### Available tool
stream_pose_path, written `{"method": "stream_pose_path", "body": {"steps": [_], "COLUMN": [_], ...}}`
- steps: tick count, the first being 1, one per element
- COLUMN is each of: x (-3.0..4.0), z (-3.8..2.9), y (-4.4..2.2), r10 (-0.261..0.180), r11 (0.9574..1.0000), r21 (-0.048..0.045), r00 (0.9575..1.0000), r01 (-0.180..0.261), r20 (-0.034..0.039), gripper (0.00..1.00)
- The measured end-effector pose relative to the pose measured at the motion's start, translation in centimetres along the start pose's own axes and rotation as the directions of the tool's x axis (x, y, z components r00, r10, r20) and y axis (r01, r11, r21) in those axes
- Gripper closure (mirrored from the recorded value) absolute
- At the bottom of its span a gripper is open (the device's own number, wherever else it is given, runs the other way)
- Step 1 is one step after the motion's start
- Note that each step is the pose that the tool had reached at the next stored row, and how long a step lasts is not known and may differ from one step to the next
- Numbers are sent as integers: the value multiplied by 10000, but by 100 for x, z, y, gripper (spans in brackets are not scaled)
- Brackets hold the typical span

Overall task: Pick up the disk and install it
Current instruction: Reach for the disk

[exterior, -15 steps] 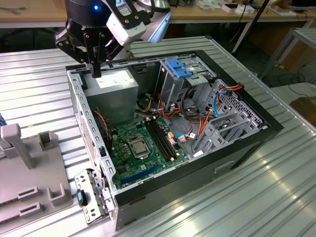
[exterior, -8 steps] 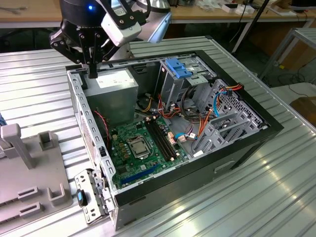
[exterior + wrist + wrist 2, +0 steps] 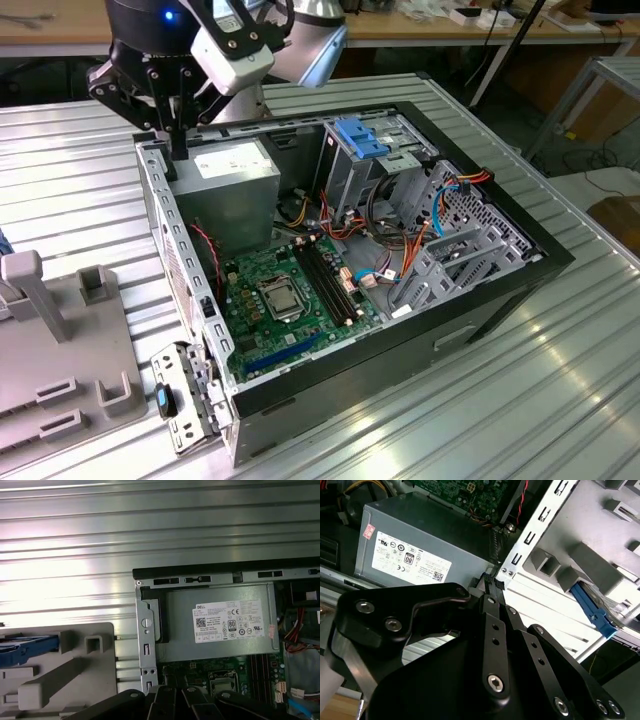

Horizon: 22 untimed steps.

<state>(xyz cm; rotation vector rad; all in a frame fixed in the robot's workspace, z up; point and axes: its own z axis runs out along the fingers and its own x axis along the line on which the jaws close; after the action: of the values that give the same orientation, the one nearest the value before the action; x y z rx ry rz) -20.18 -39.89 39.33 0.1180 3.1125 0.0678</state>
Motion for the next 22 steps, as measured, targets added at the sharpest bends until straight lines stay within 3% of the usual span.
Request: {"method": "stream_pose_path", "body": {"steps": [22], "x": [282], "z": [-8], "y": [-21], "r10": [0], "r11": [10000], "r21": [1], "r00": [10000], "r01": [0], "r20": [-1], "gripper": [89]}}
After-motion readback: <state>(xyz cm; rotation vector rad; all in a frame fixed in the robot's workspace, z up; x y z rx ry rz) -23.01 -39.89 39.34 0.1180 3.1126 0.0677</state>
